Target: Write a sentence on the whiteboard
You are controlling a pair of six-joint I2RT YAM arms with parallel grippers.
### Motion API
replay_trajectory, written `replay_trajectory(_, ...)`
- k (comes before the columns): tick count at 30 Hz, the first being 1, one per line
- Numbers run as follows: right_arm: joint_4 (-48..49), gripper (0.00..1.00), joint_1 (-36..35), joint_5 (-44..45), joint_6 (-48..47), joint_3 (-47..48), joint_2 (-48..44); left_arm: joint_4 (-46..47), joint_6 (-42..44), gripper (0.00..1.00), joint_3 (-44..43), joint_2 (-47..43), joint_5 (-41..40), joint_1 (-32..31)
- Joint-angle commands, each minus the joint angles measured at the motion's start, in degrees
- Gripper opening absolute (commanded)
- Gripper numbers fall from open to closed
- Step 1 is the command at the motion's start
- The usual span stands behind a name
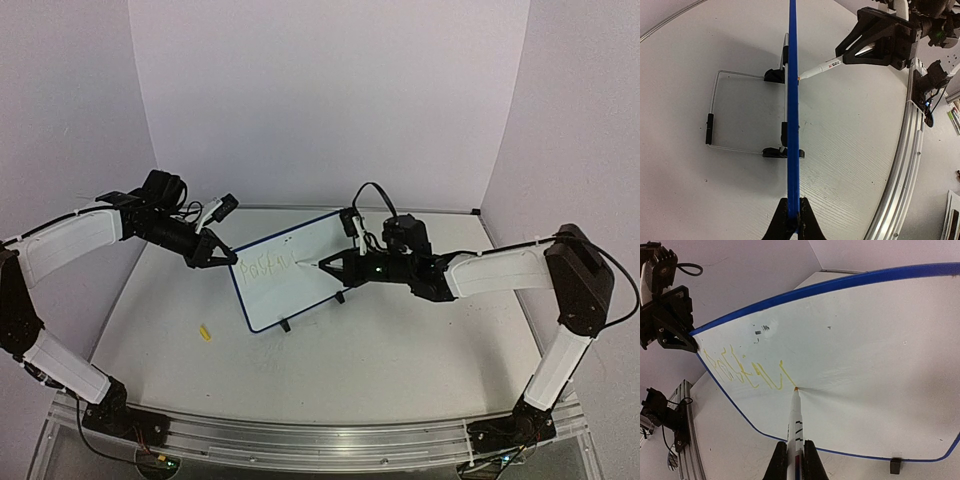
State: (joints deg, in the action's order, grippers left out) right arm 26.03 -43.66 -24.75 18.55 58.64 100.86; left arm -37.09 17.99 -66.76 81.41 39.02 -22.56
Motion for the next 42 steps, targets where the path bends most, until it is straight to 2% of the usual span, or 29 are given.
replay_trajectory(1,3.10,0.00,0.04,-2.26,-0.57,-0.55,-4.26,-1.86,-0.12,0.00,-2.07,0.46,0.64,-0.49)
replay_trajectory(26,4.88,0.00,0.04,-1.46,-0.06,4.39,-0.25,-1.84,-0.08,0.00,-2.08,0.68,0.54,-0.49)
replay_trajectory(42,5.57,0.00,0.06,-0.65,0.02,3.75,-0.70,-1.86,-0.09,0.00,-2.06,0.75,0.58,-0.47)
